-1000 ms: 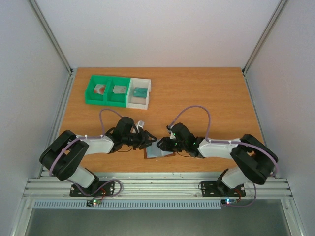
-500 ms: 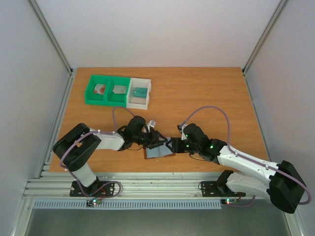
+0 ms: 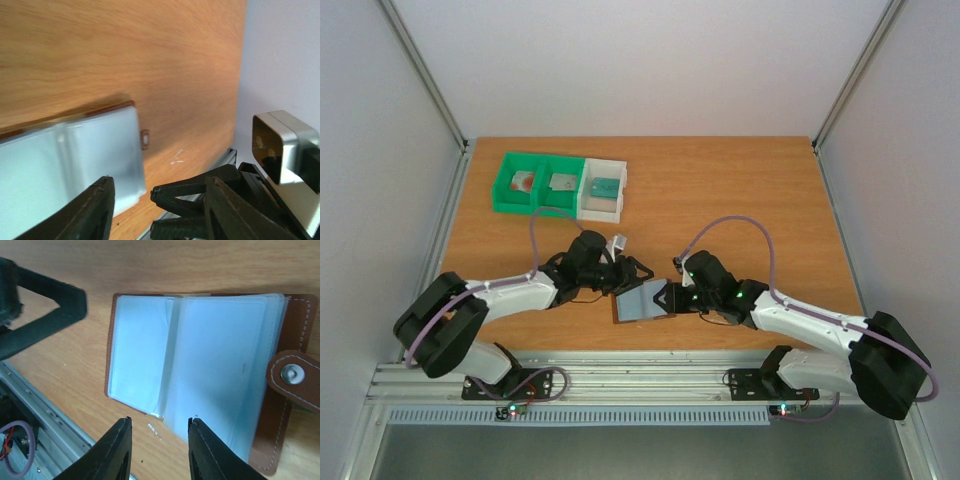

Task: Take the credit cards out of the card holder

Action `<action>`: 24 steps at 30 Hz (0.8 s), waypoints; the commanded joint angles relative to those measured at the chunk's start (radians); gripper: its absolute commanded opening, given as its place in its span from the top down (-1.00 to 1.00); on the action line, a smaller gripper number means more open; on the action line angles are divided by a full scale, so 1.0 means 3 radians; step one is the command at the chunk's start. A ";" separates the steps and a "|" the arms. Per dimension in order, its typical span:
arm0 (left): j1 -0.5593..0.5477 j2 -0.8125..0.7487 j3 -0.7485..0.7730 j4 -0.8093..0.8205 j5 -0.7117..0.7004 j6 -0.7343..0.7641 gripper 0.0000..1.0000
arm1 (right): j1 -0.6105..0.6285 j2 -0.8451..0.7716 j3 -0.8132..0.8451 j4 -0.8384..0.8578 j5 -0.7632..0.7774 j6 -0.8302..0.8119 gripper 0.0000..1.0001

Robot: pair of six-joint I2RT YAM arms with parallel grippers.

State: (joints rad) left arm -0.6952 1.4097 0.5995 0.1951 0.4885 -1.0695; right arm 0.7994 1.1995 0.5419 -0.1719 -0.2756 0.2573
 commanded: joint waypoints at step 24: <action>0.0211 -0.0045 -0.0437 -0.0064 -0.0054 0.0156 -0.36 | 0.0005 0.0728 -0.0139 0.0312 0.0125 0.0032 0.51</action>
State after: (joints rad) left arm -0.6346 1.3640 0.4877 0.0772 0.4557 -1.0138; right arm 0.7994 1.4117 0.5182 -0.0559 -0.2592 0.2604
